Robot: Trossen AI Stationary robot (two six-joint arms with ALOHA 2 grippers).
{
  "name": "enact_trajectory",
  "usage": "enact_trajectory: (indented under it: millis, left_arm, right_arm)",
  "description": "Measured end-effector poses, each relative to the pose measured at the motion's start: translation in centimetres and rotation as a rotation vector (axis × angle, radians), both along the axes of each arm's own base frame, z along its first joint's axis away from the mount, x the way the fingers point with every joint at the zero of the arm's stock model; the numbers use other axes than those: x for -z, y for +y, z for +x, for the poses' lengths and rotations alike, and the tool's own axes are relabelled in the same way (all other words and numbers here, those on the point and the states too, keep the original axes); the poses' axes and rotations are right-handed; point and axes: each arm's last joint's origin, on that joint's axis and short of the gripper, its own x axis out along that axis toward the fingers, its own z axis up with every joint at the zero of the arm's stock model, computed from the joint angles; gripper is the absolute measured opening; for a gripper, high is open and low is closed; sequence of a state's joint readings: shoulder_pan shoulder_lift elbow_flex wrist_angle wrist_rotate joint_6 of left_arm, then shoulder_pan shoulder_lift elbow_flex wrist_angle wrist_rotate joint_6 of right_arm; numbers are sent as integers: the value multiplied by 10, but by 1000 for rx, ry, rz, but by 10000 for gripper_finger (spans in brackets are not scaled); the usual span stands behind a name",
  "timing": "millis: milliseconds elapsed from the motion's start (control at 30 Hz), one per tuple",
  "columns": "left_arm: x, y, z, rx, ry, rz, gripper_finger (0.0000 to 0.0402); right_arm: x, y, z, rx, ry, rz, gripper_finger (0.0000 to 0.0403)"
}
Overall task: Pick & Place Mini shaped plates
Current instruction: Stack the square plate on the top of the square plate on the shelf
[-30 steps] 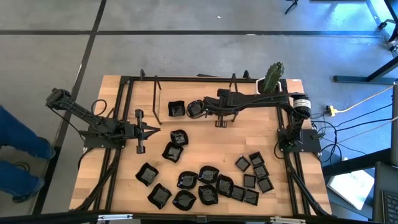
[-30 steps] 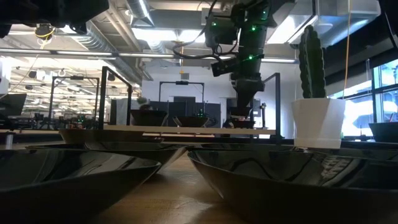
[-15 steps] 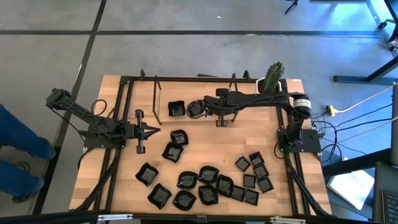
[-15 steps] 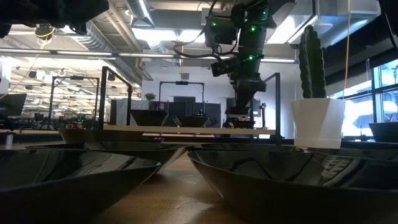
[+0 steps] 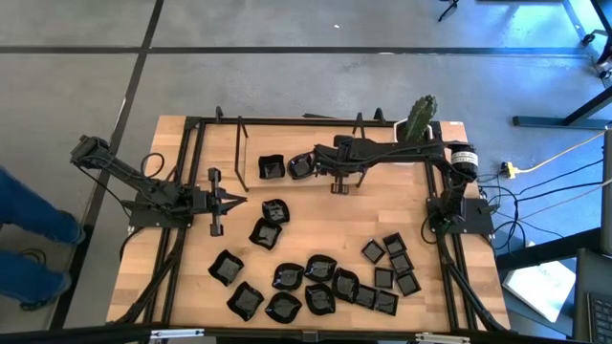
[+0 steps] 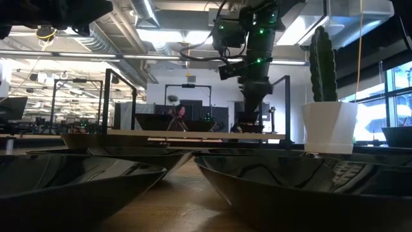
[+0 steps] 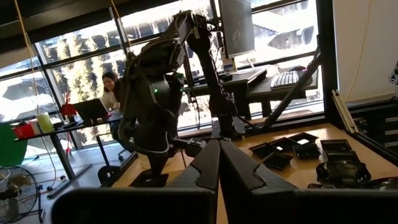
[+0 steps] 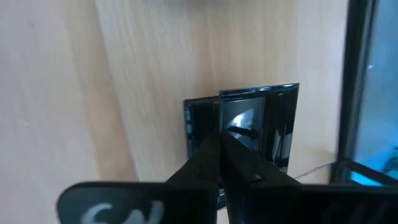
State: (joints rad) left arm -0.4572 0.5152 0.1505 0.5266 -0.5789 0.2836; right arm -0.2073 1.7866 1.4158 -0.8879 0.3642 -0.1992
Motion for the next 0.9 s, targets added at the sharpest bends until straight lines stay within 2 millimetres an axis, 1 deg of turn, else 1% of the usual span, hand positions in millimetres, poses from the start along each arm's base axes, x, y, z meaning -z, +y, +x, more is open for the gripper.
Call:
enact_trajectory:
  millis: [500, 800, 900]
  left_arm:
    - [0, 0, 0, -3, 2, 19, 7]
    - [0, 0, 0, 1, -2, -9, 4]
    - [0, 0, 0, 0, -1, 0, 5]
  right_arm:
    - [2, 1, -3, 0, 30, 34, 7]
    - [2, 2, -3, 1, 32, 36, 7]
    - [2, 2, -3, 2, 32, 37, 16]
